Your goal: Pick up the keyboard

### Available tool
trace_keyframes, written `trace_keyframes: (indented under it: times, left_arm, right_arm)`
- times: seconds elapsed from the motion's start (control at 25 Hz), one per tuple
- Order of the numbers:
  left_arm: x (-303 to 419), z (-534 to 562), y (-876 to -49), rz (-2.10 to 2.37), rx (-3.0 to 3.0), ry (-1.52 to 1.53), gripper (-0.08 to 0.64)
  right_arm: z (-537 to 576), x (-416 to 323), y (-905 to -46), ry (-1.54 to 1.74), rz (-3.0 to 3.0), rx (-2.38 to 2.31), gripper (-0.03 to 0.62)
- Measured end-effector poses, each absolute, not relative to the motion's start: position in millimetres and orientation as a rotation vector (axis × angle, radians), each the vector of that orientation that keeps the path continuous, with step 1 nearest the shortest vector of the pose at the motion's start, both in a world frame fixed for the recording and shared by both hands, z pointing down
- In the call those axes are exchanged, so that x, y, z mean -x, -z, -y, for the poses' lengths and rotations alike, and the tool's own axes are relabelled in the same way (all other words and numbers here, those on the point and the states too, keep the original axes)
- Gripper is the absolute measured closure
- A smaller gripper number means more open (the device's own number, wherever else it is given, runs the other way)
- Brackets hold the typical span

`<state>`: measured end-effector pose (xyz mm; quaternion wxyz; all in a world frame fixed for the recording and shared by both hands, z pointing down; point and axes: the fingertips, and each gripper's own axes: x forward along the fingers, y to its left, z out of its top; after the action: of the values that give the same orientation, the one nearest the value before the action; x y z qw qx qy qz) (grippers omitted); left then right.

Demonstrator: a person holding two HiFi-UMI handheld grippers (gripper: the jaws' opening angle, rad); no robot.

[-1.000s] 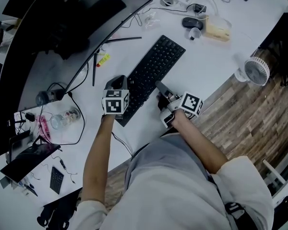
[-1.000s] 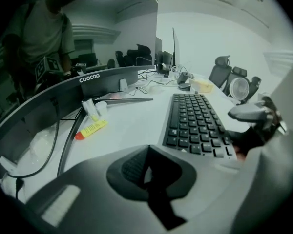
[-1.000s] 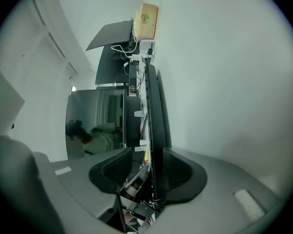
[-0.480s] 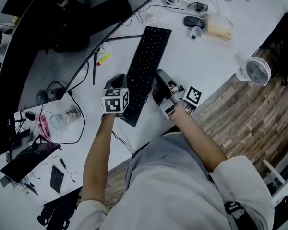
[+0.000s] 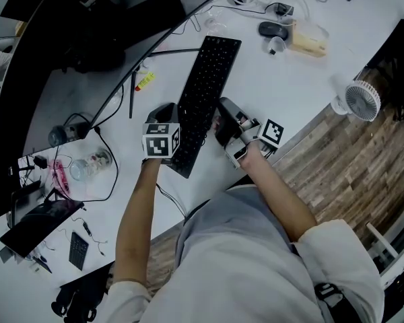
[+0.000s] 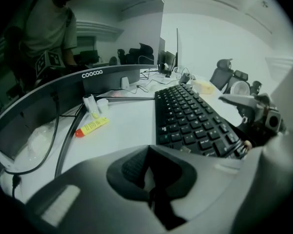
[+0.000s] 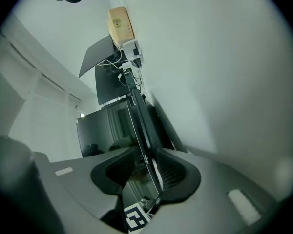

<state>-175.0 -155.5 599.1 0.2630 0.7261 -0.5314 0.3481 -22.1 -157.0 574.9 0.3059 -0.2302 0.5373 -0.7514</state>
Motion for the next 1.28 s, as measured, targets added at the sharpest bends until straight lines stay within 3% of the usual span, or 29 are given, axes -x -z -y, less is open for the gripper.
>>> trace_keyframes:
  times: [0.24, 0.48, 1.0, 1.16, 1.28]
  left_arm:
    - [176, 156, -599, 1.436, -1.968, -0.938, 0.560]
    - [175, 156, -599, 1.446, -1.975, -0.945, 0.560]
    - [172, 156, -598, 1.466, -1.999, -0.949, 0.560]
    - [173, 157, -596, 1.462, -2.005, -0.930, 0.560]
    - [174, 157, -597, 1.460, -2.001, -0.920, 0.560]
  right_arm:
    - [162, 16, -572, 1.997, -1.256, 0.560, 0.326]
    - [160, 27, -583, 2.074, -1.301, 0.575, 0.284]
    - [161, 71, -579, 2.180, -1.699, 0.569, 0.267]
    - [159, 78, -581, 2.209, -1.765, 0.518, 0.325]
    - [158, 83, -581, 2.211, -1.861, 0.489, 0.334]
